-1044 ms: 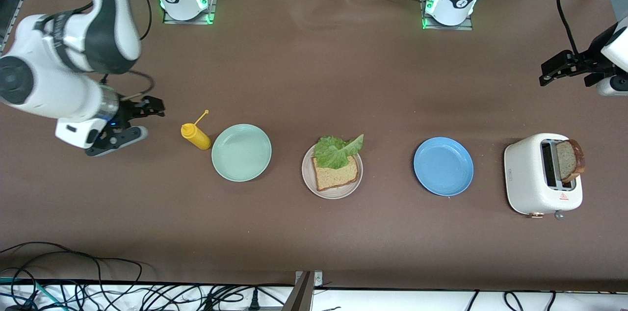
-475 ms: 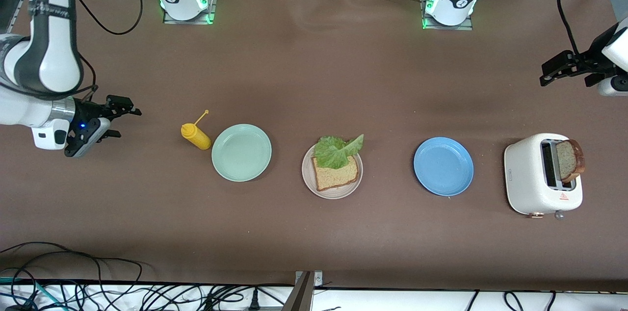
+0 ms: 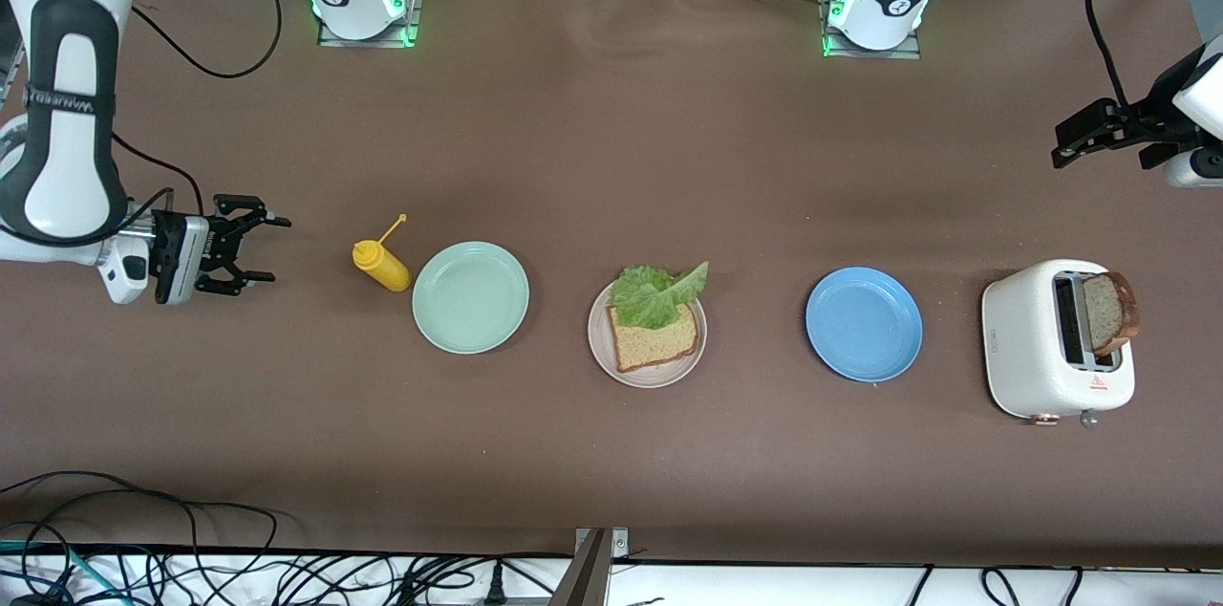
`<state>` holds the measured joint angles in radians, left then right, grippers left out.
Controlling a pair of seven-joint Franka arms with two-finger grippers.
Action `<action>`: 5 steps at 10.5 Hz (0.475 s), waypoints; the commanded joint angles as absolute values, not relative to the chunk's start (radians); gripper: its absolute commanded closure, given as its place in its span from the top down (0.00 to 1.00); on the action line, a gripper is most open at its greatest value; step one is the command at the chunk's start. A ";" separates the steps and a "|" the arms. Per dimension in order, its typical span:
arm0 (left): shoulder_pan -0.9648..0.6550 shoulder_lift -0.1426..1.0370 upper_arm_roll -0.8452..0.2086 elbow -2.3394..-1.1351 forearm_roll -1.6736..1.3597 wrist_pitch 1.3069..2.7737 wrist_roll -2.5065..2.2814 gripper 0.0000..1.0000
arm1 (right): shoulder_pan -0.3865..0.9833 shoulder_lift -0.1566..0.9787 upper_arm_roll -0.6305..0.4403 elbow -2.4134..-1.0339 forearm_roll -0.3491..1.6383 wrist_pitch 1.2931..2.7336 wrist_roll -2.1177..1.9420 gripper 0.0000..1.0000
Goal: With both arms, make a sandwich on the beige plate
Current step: 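Move the right gripper back toward the yellow mustard bottle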
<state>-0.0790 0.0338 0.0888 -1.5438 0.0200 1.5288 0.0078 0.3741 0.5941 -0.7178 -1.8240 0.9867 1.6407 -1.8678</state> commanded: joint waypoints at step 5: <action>-0.077 0.046 0.087 -1.523 0.040 1.526 0.023 1.00 | 0.342 0.807 -0.695 -1.802 1.313 1.386 -2.411 1.00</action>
<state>-0.0789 0.0355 0.0888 -1.5435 0.0200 1.5289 0.0078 0.3584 0.7568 -0.7037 -1.8222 1.2488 1.4542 -2.3124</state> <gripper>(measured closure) 0.000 0.000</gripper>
